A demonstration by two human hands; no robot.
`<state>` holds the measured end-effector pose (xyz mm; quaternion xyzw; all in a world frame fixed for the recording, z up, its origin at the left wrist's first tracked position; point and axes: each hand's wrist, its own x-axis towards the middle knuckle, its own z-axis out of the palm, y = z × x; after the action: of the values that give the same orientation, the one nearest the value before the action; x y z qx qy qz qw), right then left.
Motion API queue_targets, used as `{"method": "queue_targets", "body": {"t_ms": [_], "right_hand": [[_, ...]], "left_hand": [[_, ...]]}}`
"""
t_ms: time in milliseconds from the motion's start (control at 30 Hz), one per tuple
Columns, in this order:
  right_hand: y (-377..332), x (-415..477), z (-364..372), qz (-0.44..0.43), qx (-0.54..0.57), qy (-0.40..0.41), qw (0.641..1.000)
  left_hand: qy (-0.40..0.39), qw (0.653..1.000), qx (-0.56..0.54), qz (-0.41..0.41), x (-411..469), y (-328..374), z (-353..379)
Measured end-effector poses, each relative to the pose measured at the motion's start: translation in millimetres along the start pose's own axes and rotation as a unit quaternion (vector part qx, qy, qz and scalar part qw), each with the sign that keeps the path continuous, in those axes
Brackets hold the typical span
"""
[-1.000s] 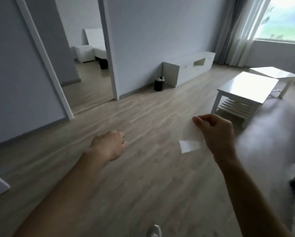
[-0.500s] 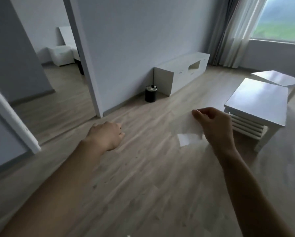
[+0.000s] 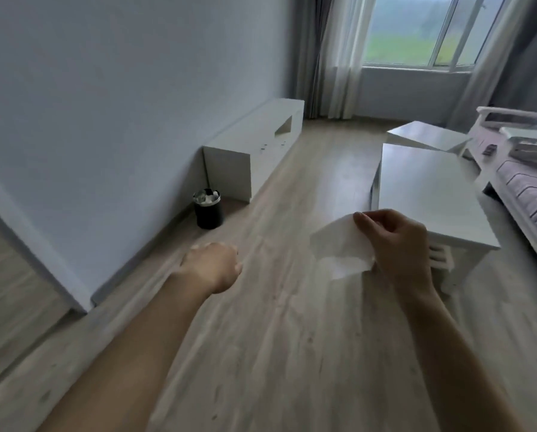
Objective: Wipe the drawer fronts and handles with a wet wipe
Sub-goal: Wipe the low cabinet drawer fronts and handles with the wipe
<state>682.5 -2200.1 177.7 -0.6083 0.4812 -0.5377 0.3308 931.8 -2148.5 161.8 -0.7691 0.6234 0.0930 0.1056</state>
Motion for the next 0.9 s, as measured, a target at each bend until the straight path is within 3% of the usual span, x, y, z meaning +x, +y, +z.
{"method": "queue_targets", "body": {"t_ms": [200, 333, 533, 700, 900], "right_hand": [[86, 187, 109, 0.012, -0.013, 0.04, 0.999], [116, 334, 184, 0.006, -0.024, 0.037, 0.999], [147, 524, 287, 0.012, -0.047, -0.015, 0.999], [211, 682, 364, 0.017, -0.048, -0.018, 0.999], [269, 888, 415, 0.011, -0.067, -0.005, 0.998]], "left_hand": [[-0.041, 0.998, 0.04, 0.02, 228, -43, -33], [-0.002, 0.999, 0.049, 0.005, 382, -77, -92], [-0.012, 0.999, 0.031, -0.017, 579, -119, -148], [-0.053, 0.998, 0.015, -0.007, 772, -121, -165], [-0.044, 0.999, 0.005, 0.026, 1017, -104, -229]]}}
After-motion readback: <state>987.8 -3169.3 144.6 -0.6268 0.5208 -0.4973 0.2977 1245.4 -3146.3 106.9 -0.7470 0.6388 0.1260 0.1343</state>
